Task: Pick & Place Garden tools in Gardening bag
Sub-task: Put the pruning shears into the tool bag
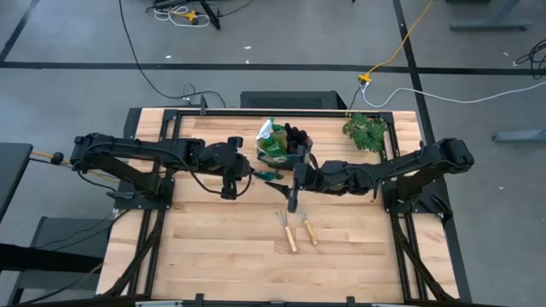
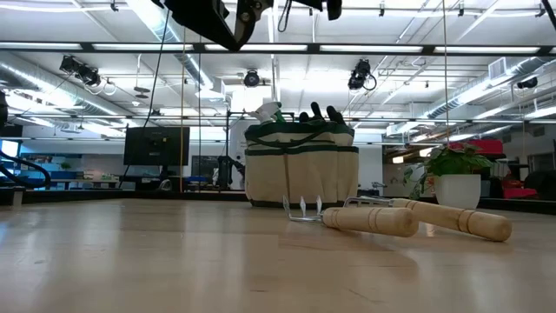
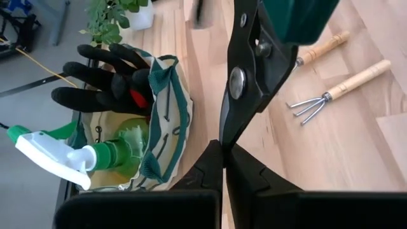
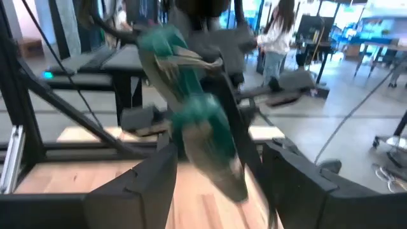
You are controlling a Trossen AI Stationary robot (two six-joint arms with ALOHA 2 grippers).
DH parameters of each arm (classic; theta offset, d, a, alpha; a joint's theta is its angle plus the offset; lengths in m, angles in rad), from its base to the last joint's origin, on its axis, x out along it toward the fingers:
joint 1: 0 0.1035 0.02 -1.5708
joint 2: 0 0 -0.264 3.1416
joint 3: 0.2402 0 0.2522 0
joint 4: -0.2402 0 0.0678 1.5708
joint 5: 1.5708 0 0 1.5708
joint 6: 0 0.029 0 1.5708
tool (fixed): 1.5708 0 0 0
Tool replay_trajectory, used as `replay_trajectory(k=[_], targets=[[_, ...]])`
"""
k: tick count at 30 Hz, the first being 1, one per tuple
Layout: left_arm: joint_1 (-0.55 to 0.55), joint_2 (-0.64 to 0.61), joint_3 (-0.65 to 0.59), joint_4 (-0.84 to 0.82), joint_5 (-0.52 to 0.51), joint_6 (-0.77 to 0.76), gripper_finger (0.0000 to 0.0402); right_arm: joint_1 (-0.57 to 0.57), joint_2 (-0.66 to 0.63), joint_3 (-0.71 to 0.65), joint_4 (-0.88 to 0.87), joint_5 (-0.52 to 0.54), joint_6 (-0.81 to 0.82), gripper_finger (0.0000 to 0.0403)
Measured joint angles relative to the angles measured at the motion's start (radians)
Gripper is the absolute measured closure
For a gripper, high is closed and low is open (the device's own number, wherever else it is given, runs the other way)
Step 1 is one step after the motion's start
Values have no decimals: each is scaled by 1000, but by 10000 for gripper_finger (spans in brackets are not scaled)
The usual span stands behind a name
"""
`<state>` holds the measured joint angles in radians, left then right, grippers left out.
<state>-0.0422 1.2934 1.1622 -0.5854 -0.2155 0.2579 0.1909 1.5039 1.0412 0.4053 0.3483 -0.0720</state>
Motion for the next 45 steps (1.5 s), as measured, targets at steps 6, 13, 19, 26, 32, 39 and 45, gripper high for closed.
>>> replay_trajectory(k=[6,13,19,26,32,39,45], targets=[[0,0,0,11,-2,0,395,0,5,0,53,1,-22,169],[0,0,0,17,-1,-1,395,0,5,0,133,-27,-46,170],[0,0,0,13,-2,-1,395,0,8,0,140,-27,-46,205],[-1,0,0,7,8,-7,395,1,10,0,133,-18,-83,321],[0,0,0,7,9,-10,395,-1,9,0,135,-7,-94,348],[0,0,0,8,10,-11,394,-1,9,0,132,-13,-83,348],[-1,0,-1,9,7,-7,377,0,9,0,129,-7,-75,348]])
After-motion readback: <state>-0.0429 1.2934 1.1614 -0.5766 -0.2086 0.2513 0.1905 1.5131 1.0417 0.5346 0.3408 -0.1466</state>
